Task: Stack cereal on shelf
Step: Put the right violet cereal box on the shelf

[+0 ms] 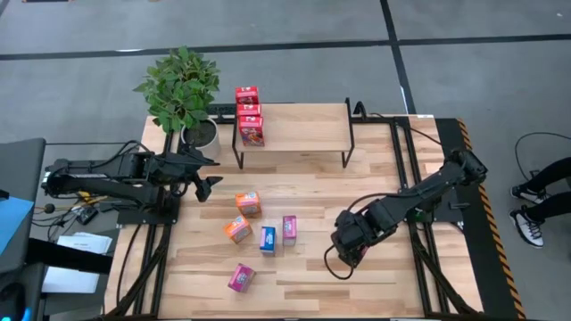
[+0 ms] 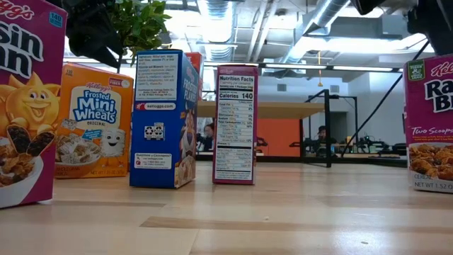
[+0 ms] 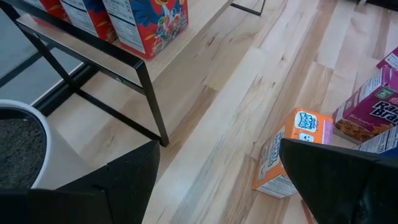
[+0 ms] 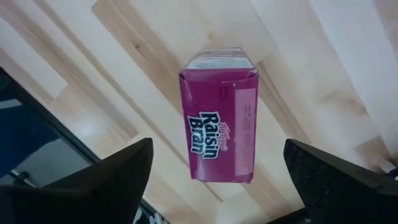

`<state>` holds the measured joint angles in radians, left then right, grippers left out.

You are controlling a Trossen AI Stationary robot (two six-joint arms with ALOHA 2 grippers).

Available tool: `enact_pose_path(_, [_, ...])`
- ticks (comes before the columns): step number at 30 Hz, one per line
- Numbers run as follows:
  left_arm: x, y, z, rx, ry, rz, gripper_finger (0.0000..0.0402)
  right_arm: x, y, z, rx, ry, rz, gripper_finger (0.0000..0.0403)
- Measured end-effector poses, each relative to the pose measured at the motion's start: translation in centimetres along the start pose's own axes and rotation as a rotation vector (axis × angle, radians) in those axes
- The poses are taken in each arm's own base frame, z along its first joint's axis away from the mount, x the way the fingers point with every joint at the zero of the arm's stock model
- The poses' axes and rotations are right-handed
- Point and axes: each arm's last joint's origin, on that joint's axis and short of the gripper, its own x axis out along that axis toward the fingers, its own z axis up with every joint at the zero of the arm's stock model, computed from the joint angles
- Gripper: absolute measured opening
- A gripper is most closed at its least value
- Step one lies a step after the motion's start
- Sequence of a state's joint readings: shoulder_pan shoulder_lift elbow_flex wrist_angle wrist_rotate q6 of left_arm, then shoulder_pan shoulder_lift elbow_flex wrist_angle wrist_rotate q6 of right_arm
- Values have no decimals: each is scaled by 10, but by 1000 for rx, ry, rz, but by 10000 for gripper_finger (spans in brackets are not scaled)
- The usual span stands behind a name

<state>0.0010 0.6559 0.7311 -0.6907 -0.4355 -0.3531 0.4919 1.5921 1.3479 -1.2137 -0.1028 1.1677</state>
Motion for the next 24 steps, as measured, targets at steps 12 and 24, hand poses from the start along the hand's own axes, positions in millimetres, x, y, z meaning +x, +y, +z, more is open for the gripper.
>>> enact_pose_path(12, [0, 1, -3, 5, 27, 13, 321, 28, 13, 4, -71, 40, -60, 380])
enact_pose_path(24, [0, 1, -3, 9, 30, 15, 321, 31, 11, 8, -64, 68, -81, 363])
